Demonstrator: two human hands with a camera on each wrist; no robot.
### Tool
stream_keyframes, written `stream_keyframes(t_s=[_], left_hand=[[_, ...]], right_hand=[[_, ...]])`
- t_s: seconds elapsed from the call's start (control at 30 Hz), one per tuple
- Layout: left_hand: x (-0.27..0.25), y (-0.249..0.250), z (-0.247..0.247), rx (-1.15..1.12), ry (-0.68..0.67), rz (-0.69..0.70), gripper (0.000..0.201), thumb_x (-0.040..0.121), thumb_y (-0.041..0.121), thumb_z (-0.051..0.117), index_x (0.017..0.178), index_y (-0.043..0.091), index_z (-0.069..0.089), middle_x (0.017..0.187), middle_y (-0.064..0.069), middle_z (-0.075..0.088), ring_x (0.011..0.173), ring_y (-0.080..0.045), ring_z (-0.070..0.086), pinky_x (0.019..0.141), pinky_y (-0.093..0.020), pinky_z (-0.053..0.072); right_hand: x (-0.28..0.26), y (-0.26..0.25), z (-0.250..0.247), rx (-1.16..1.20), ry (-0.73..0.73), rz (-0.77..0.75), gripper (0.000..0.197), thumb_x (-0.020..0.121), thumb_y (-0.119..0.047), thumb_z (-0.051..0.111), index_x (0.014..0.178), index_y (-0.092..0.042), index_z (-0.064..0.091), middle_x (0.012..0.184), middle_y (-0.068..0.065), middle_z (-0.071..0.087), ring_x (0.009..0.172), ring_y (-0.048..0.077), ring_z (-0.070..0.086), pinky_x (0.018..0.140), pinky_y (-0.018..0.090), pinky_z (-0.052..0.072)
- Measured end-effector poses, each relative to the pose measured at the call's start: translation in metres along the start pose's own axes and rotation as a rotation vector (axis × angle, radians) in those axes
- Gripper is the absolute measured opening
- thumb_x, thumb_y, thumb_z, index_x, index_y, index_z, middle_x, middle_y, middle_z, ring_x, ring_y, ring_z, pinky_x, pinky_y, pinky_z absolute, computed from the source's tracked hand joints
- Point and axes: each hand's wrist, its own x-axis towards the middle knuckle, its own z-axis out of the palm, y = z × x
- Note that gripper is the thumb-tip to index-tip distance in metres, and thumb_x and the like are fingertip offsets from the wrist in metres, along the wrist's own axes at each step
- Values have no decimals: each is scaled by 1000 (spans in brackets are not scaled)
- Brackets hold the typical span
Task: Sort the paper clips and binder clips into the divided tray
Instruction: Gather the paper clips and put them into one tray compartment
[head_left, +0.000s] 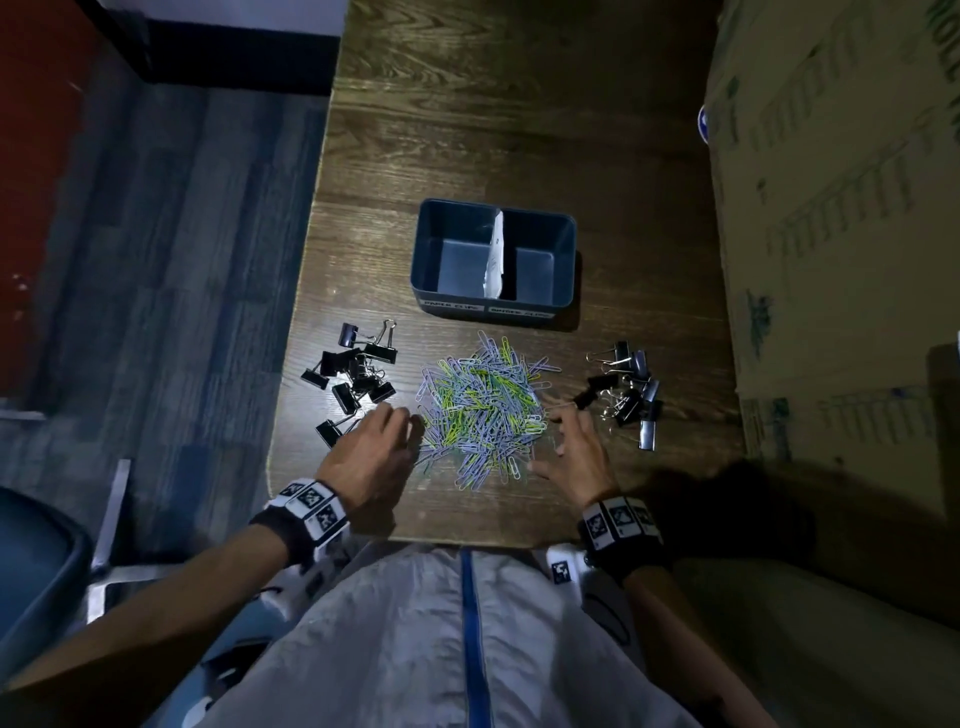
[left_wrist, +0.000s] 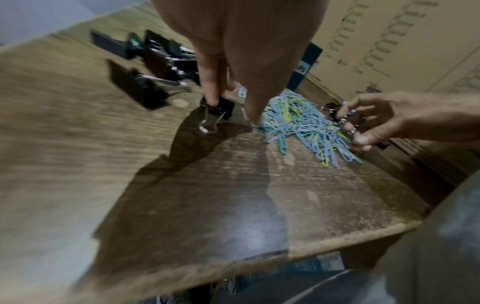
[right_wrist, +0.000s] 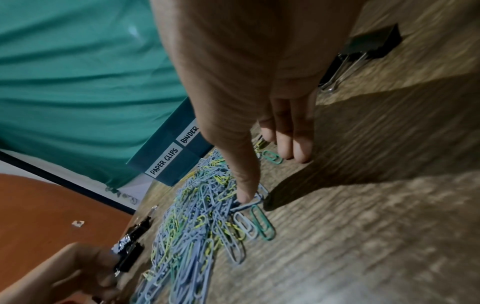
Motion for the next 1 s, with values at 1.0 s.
stream_keyframes(t_s=[1.0], left_hand=[[33, 37, 29, 138, -294, 245, 44, 84, 58, 58, 93, 16, 53, 86, -6, 67, 76, -27, 66, 63, -30, 45]], right_hand=[[10, -16, 5, -26, 171, 93, 60, 81, -41, 77, 132, -22, 51, 141, 8, 37, 126, 28, 48, 98, 39, 47]])
